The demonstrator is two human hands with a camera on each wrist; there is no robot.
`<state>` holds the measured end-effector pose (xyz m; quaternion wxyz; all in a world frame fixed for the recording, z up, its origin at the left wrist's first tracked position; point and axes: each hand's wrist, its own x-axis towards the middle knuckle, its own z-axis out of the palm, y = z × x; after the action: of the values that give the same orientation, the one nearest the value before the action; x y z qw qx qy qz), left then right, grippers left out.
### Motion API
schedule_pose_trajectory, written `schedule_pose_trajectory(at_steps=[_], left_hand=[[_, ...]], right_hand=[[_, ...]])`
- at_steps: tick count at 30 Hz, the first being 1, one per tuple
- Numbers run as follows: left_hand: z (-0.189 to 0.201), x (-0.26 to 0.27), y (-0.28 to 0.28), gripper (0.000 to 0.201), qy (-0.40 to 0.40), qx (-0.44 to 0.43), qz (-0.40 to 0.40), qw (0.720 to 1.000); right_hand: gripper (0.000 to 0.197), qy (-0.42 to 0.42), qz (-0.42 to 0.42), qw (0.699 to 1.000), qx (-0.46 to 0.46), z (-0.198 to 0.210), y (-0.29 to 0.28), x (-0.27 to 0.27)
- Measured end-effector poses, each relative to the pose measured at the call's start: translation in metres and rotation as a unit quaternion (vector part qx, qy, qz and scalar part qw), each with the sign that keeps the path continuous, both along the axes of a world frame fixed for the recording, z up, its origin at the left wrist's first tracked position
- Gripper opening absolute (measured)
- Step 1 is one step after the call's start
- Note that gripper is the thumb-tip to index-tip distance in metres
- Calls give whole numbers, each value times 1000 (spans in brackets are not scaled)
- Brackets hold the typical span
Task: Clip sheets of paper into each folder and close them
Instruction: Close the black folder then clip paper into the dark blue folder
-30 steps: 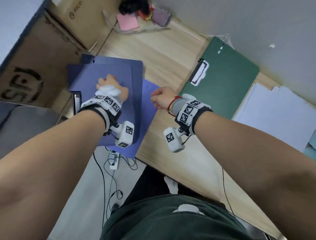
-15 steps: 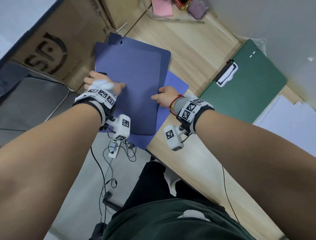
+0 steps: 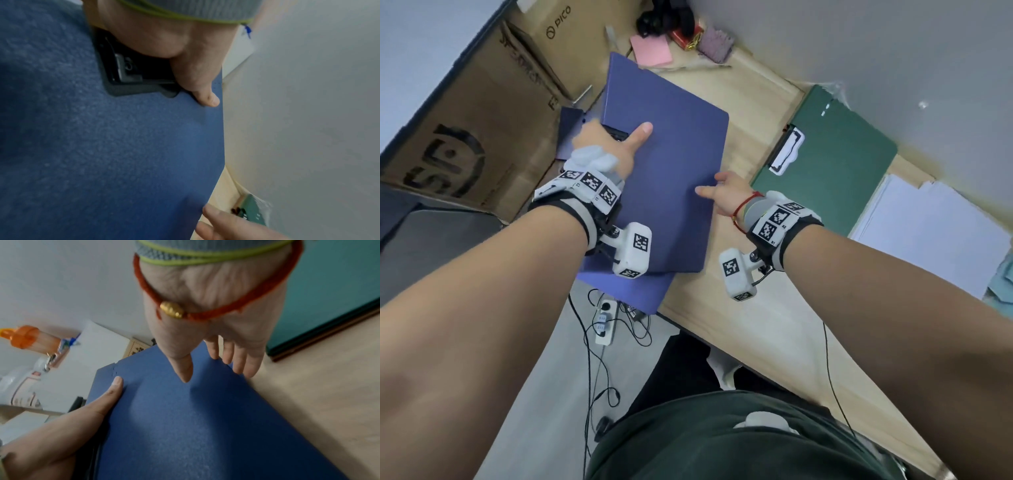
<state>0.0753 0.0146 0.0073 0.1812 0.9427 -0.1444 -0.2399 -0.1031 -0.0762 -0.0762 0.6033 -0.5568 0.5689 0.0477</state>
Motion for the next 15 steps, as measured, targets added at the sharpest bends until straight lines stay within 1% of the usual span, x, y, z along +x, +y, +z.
schedule_pose_trajectory(at_steps=[3,4,5,8,9,11,12,13,15], left_hand=[[15,-20,-29,83,-18,-13,-49,999],[19,-28,-38,83,-20,-15,-65,998],[21,-37,-46,84,-21,-14,-84,996],[21,-65,-67,84,-11,3,-143,990],[22,-76,-72,82,-4,12,-159,987],[21,-117,-92,81,9,26,-214,976],[20,-127,-94,82,9,37,-226,973],[13,-138,-96,85,9,45,-241,969],[-8,-167,-104,96,21,54,-282,958]], right_hand=[[76,-41,-84,995,-37,11,-29,-30],[78,-41,-108,992,-53,12,-40,-43],[77,-33,-121,990,-70,14,-49,-57],[66,1,-138,986,-88,31,-61,-100],[68,13,-145,985,-96,33,-62,-114],[68,36,-188,974,-120,40,-64,-162],[63,48,-194,973,-119,39,-62,-175],[58,56,-199,971,-119,38,-59,-190],[59,70,-242,962,-107,34,-52,-230]])
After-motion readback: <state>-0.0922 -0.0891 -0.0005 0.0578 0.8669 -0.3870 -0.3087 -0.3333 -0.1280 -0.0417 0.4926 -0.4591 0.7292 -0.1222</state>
